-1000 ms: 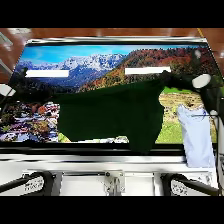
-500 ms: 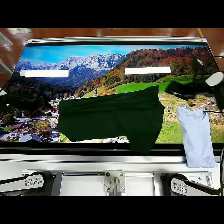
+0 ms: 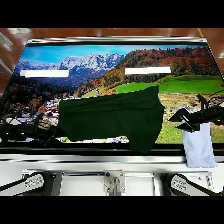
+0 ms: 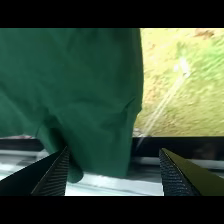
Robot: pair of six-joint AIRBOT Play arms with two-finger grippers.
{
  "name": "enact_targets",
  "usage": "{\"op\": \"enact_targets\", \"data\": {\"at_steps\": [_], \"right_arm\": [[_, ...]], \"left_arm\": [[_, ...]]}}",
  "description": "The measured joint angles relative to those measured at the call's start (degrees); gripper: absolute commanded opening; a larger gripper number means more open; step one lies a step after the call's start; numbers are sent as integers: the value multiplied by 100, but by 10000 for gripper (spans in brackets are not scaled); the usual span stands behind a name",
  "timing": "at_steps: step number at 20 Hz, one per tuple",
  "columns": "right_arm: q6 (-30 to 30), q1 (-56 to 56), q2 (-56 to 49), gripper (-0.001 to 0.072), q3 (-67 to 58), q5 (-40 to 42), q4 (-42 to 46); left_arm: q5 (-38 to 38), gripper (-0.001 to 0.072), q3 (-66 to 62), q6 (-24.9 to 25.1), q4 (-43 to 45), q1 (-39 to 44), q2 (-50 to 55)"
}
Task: Fold the shirts.
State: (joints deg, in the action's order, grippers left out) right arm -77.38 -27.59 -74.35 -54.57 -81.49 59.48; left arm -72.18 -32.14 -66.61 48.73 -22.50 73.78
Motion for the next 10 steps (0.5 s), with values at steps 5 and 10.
{"op": "enact_targets", "data": {"at_steps": [5, 10], "right_arm": [[94, -66, 9, 655, 201, 59, -201], [57, -76, 11, 676, 275, 175, -2]], "left_arm": [[866, 510, 358, 79, -584, 682, -20], [1615, 42, 433, 22, -868, 1062, -17]]}}
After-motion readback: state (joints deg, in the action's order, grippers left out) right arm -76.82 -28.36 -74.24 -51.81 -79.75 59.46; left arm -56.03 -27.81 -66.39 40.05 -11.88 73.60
